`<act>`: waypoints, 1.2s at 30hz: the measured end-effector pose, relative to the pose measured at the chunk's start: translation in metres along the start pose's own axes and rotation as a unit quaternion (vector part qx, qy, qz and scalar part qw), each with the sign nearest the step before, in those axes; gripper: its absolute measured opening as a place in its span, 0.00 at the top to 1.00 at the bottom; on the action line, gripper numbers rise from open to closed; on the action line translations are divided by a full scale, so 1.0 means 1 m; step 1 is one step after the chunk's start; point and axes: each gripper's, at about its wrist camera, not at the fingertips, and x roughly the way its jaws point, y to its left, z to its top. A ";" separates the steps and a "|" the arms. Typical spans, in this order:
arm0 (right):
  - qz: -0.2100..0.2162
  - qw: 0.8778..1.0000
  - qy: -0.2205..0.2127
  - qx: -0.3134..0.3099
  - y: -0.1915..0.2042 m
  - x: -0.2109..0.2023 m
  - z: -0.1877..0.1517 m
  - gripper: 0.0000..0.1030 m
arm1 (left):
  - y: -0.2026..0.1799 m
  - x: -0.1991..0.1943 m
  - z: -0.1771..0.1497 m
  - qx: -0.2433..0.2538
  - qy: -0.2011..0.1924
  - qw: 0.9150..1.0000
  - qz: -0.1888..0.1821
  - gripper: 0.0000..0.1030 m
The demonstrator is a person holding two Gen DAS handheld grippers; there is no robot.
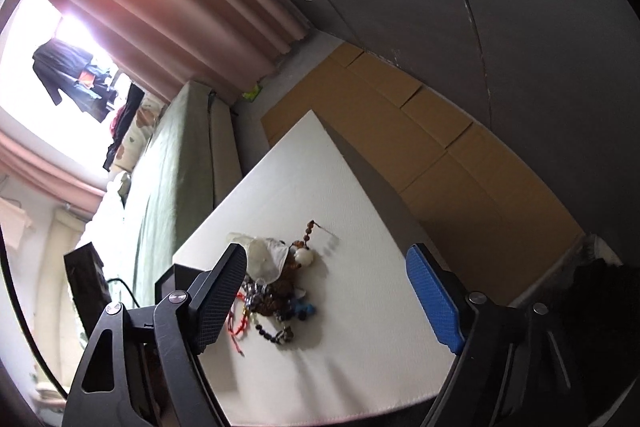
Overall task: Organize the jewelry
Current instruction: 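Reach the left gripper into the bead pile and grasp the grey-blue bead bracelet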
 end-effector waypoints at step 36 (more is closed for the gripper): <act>-0.023 0.985 0.095 -0.142 0.092 0.137 -0.028 0.67 | 0.107 -0.071 -0.011 -0.085 -0.087 0.988 -0.091 0.81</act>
